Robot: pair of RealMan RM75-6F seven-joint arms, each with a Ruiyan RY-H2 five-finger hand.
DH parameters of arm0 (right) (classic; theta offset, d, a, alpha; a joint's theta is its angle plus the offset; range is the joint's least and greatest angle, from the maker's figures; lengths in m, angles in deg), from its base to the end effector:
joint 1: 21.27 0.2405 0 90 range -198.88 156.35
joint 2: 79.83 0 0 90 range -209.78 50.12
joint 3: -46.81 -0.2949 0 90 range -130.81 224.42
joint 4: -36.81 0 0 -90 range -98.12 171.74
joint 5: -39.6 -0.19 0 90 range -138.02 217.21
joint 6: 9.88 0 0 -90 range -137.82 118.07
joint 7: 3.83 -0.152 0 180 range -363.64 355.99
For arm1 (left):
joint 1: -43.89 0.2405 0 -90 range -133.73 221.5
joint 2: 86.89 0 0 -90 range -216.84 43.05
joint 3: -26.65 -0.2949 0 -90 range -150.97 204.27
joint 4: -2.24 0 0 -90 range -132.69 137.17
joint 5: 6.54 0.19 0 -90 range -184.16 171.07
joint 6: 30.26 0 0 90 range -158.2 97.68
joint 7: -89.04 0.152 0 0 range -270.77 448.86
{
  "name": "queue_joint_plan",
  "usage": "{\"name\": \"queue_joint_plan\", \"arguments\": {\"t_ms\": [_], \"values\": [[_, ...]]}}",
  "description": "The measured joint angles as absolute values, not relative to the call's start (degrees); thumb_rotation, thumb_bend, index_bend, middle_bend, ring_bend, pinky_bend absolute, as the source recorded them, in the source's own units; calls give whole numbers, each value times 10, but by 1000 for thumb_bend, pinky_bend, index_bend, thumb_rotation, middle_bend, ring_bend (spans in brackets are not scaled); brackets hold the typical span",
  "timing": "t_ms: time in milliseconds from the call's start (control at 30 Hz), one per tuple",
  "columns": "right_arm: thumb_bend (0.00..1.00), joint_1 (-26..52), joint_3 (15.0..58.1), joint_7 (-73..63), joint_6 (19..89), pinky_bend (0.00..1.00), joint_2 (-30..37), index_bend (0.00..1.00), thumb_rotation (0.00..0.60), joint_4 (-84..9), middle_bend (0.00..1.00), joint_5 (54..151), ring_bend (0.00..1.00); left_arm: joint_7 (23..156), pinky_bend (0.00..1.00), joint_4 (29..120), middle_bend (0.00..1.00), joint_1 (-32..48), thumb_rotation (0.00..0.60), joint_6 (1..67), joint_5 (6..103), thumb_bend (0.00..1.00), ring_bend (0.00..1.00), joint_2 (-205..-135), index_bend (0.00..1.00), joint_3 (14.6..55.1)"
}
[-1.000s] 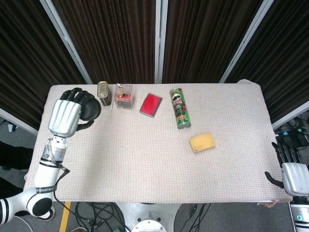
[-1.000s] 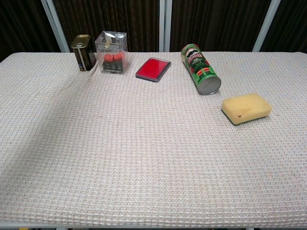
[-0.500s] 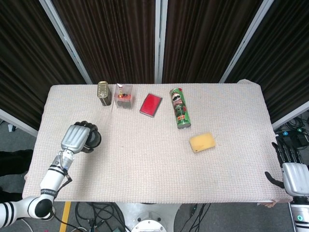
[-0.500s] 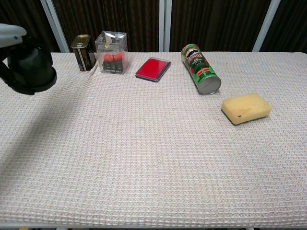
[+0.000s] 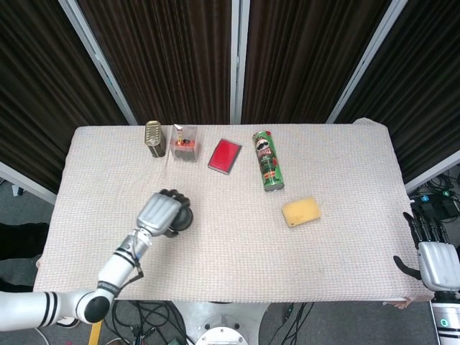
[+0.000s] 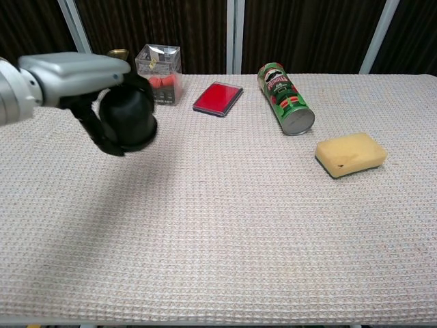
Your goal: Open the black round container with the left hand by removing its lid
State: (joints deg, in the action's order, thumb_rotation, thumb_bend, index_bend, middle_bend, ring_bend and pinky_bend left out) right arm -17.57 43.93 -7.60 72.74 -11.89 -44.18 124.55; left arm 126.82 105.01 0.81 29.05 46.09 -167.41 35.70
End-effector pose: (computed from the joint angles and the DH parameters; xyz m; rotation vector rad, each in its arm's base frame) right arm -0.3787 -0.1851 0.1859 1.3801 -0.9038 0.8068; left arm -0.1567 0.3470 0.0369 -1.9123 -0.8795 -0.7901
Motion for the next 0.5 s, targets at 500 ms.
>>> {"name": "queue_joint_plan", "arguments": {"t_ms": [500], "values": [[125,-179,441,-75,734,0,-117,0,600,-441,0,1246,0,1201,283,1091,476,21,600,279,484,355,236,-1608,506,360]]}}
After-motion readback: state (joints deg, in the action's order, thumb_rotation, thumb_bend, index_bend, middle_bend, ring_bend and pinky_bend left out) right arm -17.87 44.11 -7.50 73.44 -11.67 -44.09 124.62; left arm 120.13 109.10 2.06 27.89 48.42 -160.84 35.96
